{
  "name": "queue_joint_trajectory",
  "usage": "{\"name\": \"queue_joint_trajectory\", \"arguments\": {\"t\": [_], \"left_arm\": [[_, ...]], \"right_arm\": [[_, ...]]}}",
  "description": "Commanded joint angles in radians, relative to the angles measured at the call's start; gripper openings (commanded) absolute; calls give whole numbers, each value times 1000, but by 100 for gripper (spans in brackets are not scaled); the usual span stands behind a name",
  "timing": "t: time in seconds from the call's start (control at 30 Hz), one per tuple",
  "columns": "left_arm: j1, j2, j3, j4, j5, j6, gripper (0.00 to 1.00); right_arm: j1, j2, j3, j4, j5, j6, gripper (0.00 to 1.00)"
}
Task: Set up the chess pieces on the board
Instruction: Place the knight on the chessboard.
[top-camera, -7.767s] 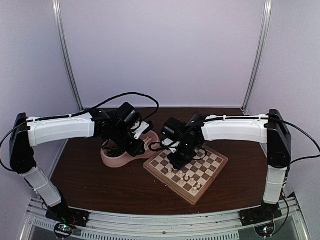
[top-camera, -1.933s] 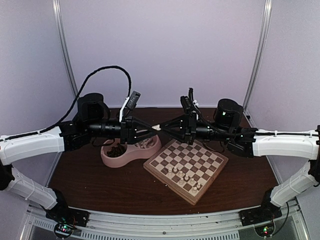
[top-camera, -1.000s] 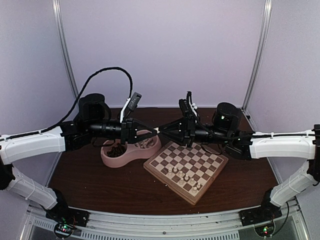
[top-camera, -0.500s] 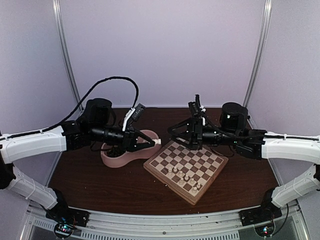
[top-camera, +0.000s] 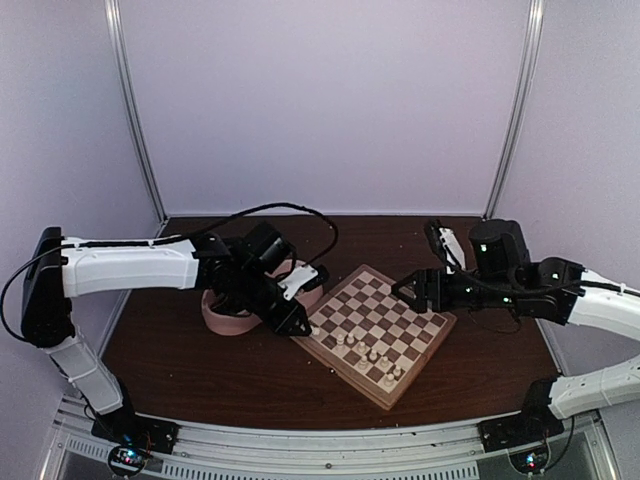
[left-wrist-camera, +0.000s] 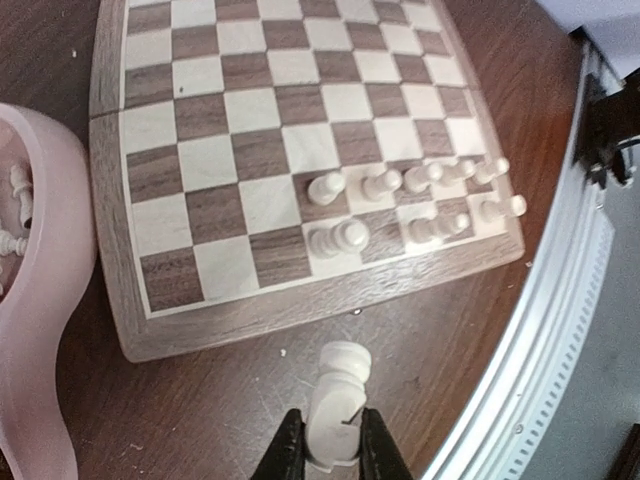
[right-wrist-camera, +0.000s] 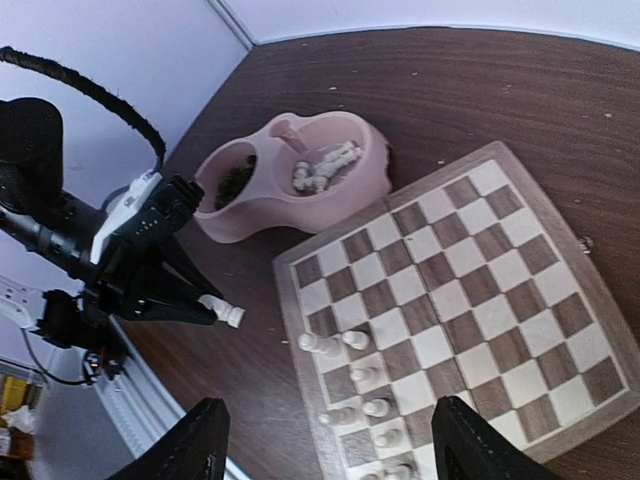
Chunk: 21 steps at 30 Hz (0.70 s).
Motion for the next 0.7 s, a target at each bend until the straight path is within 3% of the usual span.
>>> {"name": "queue_joint_trajectory", "arguments": {"t": [0.0, 0.27, 0.67], "left_arm": [[-32, 92, 107, -167, -167, 41, 0], [-49, 219, 250, -275, -215, 5, 0], [-115, 277, 380, -383, -255, -12, 0]], "right_arm": [[-4, -78, -86, -92, 222, -184, 73], [-4, -203, -271, -3, 356, -296, 73], [-4, -386, -460, 97, 380, -348, 75]]}}
